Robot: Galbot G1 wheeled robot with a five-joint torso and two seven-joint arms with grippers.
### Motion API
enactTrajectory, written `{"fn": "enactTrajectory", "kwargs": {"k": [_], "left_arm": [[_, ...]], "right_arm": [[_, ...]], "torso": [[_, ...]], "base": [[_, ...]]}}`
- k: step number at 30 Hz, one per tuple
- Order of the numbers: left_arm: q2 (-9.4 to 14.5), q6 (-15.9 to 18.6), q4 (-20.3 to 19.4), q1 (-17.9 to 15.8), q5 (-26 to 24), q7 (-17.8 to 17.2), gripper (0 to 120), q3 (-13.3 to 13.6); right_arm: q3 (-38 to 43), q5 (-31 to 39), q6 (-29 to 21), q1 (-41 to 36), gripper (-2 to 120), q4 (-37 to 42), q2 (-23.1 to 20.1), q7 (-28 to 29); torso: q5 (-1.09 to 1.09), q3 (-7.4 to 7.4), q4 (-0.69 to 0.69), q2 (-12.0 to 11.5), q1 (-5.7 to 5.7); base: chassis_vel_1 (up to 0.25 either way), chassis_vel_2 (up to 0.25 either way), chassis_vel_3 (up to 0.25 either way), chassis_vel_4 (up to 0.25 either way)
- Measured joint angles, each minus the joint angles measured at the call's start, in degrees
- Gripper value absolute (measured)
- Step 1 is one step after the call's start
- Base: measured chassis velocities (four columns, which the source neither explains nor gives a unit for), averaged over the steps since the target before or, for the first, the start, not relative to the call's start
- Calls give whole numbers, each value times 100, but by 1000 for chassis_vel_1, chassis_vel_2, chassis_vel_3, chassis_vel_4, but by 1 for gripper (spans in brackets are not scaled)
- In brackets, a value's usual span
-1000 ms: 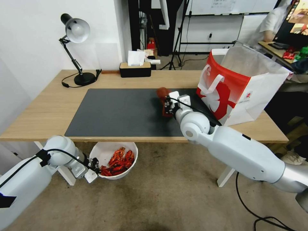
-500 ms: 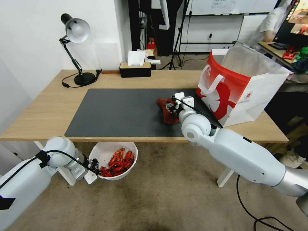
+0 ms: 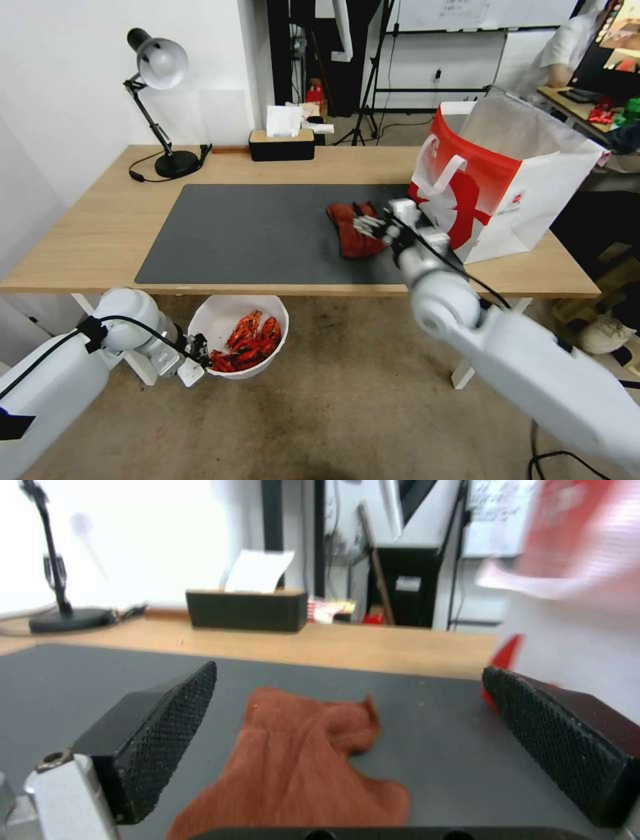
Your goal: Sweep shrimp from table into container with towel, then put container into takeout bag.
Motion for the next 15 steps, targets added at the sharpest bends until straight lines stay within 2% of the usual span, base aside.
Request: {"fn": "enactTrajectory", "kwargs": {"k": [1,2,3,5,7,9,10,13,15], "left_arm": [[-3,-5,3,23,0,-6,0,-7],[-13,-7,-4,53,11,-7,0,-12],[-13,-7,-4,53,11,-7,0,-12],[-28,-2,-17,66,19,-8,0,-15],[-36,-1,-17,68,28,-7,0,-16],[-66,-1,-18,96,57,-8,0,-37],[-66,-1,-18,96,57,-8,0,-37],[-86,-4,-37,156,78,-16,0,-52],[-94,-7,-37,164,87,-20,0,-52]], "right_arm": [[203,-203,201,-387,100,109,4,7],[581,-572,457,-1134,100,353,72,149],[581,-572,457,-1134,100,353,72,149],[1007,-871,521,-1974,100,662,144,329],[1169,-958,522,-2239,100,751,162,358],[1732,-1215,525,-3251,100,971,234,305],[1732,-1215,525,-3251,100,971,234,305],[2048,-1290,525,-4221,100,972,410,36],[2055,-1288,525,-4336,100,928,465,-6]], "torso": [[-2,0,3,0,0],[-1,0,7,0,0],[-1,0,7,0,0],[0,0,7,0,1],[0,0,5,0,0],[-3,-1,2,1,0],[-3,-1,2,1,0],[-4,-1,3,1,0],[-2,-1,4,1,0]], "base": [[0,0,0,0],[0,0,0,0],[0,0,0,0],[0,0,0,0],[0,0,0,0],[0,0,0,0],[0,0,0,0],[0,0,0,0],[0,0,0,0]]}}
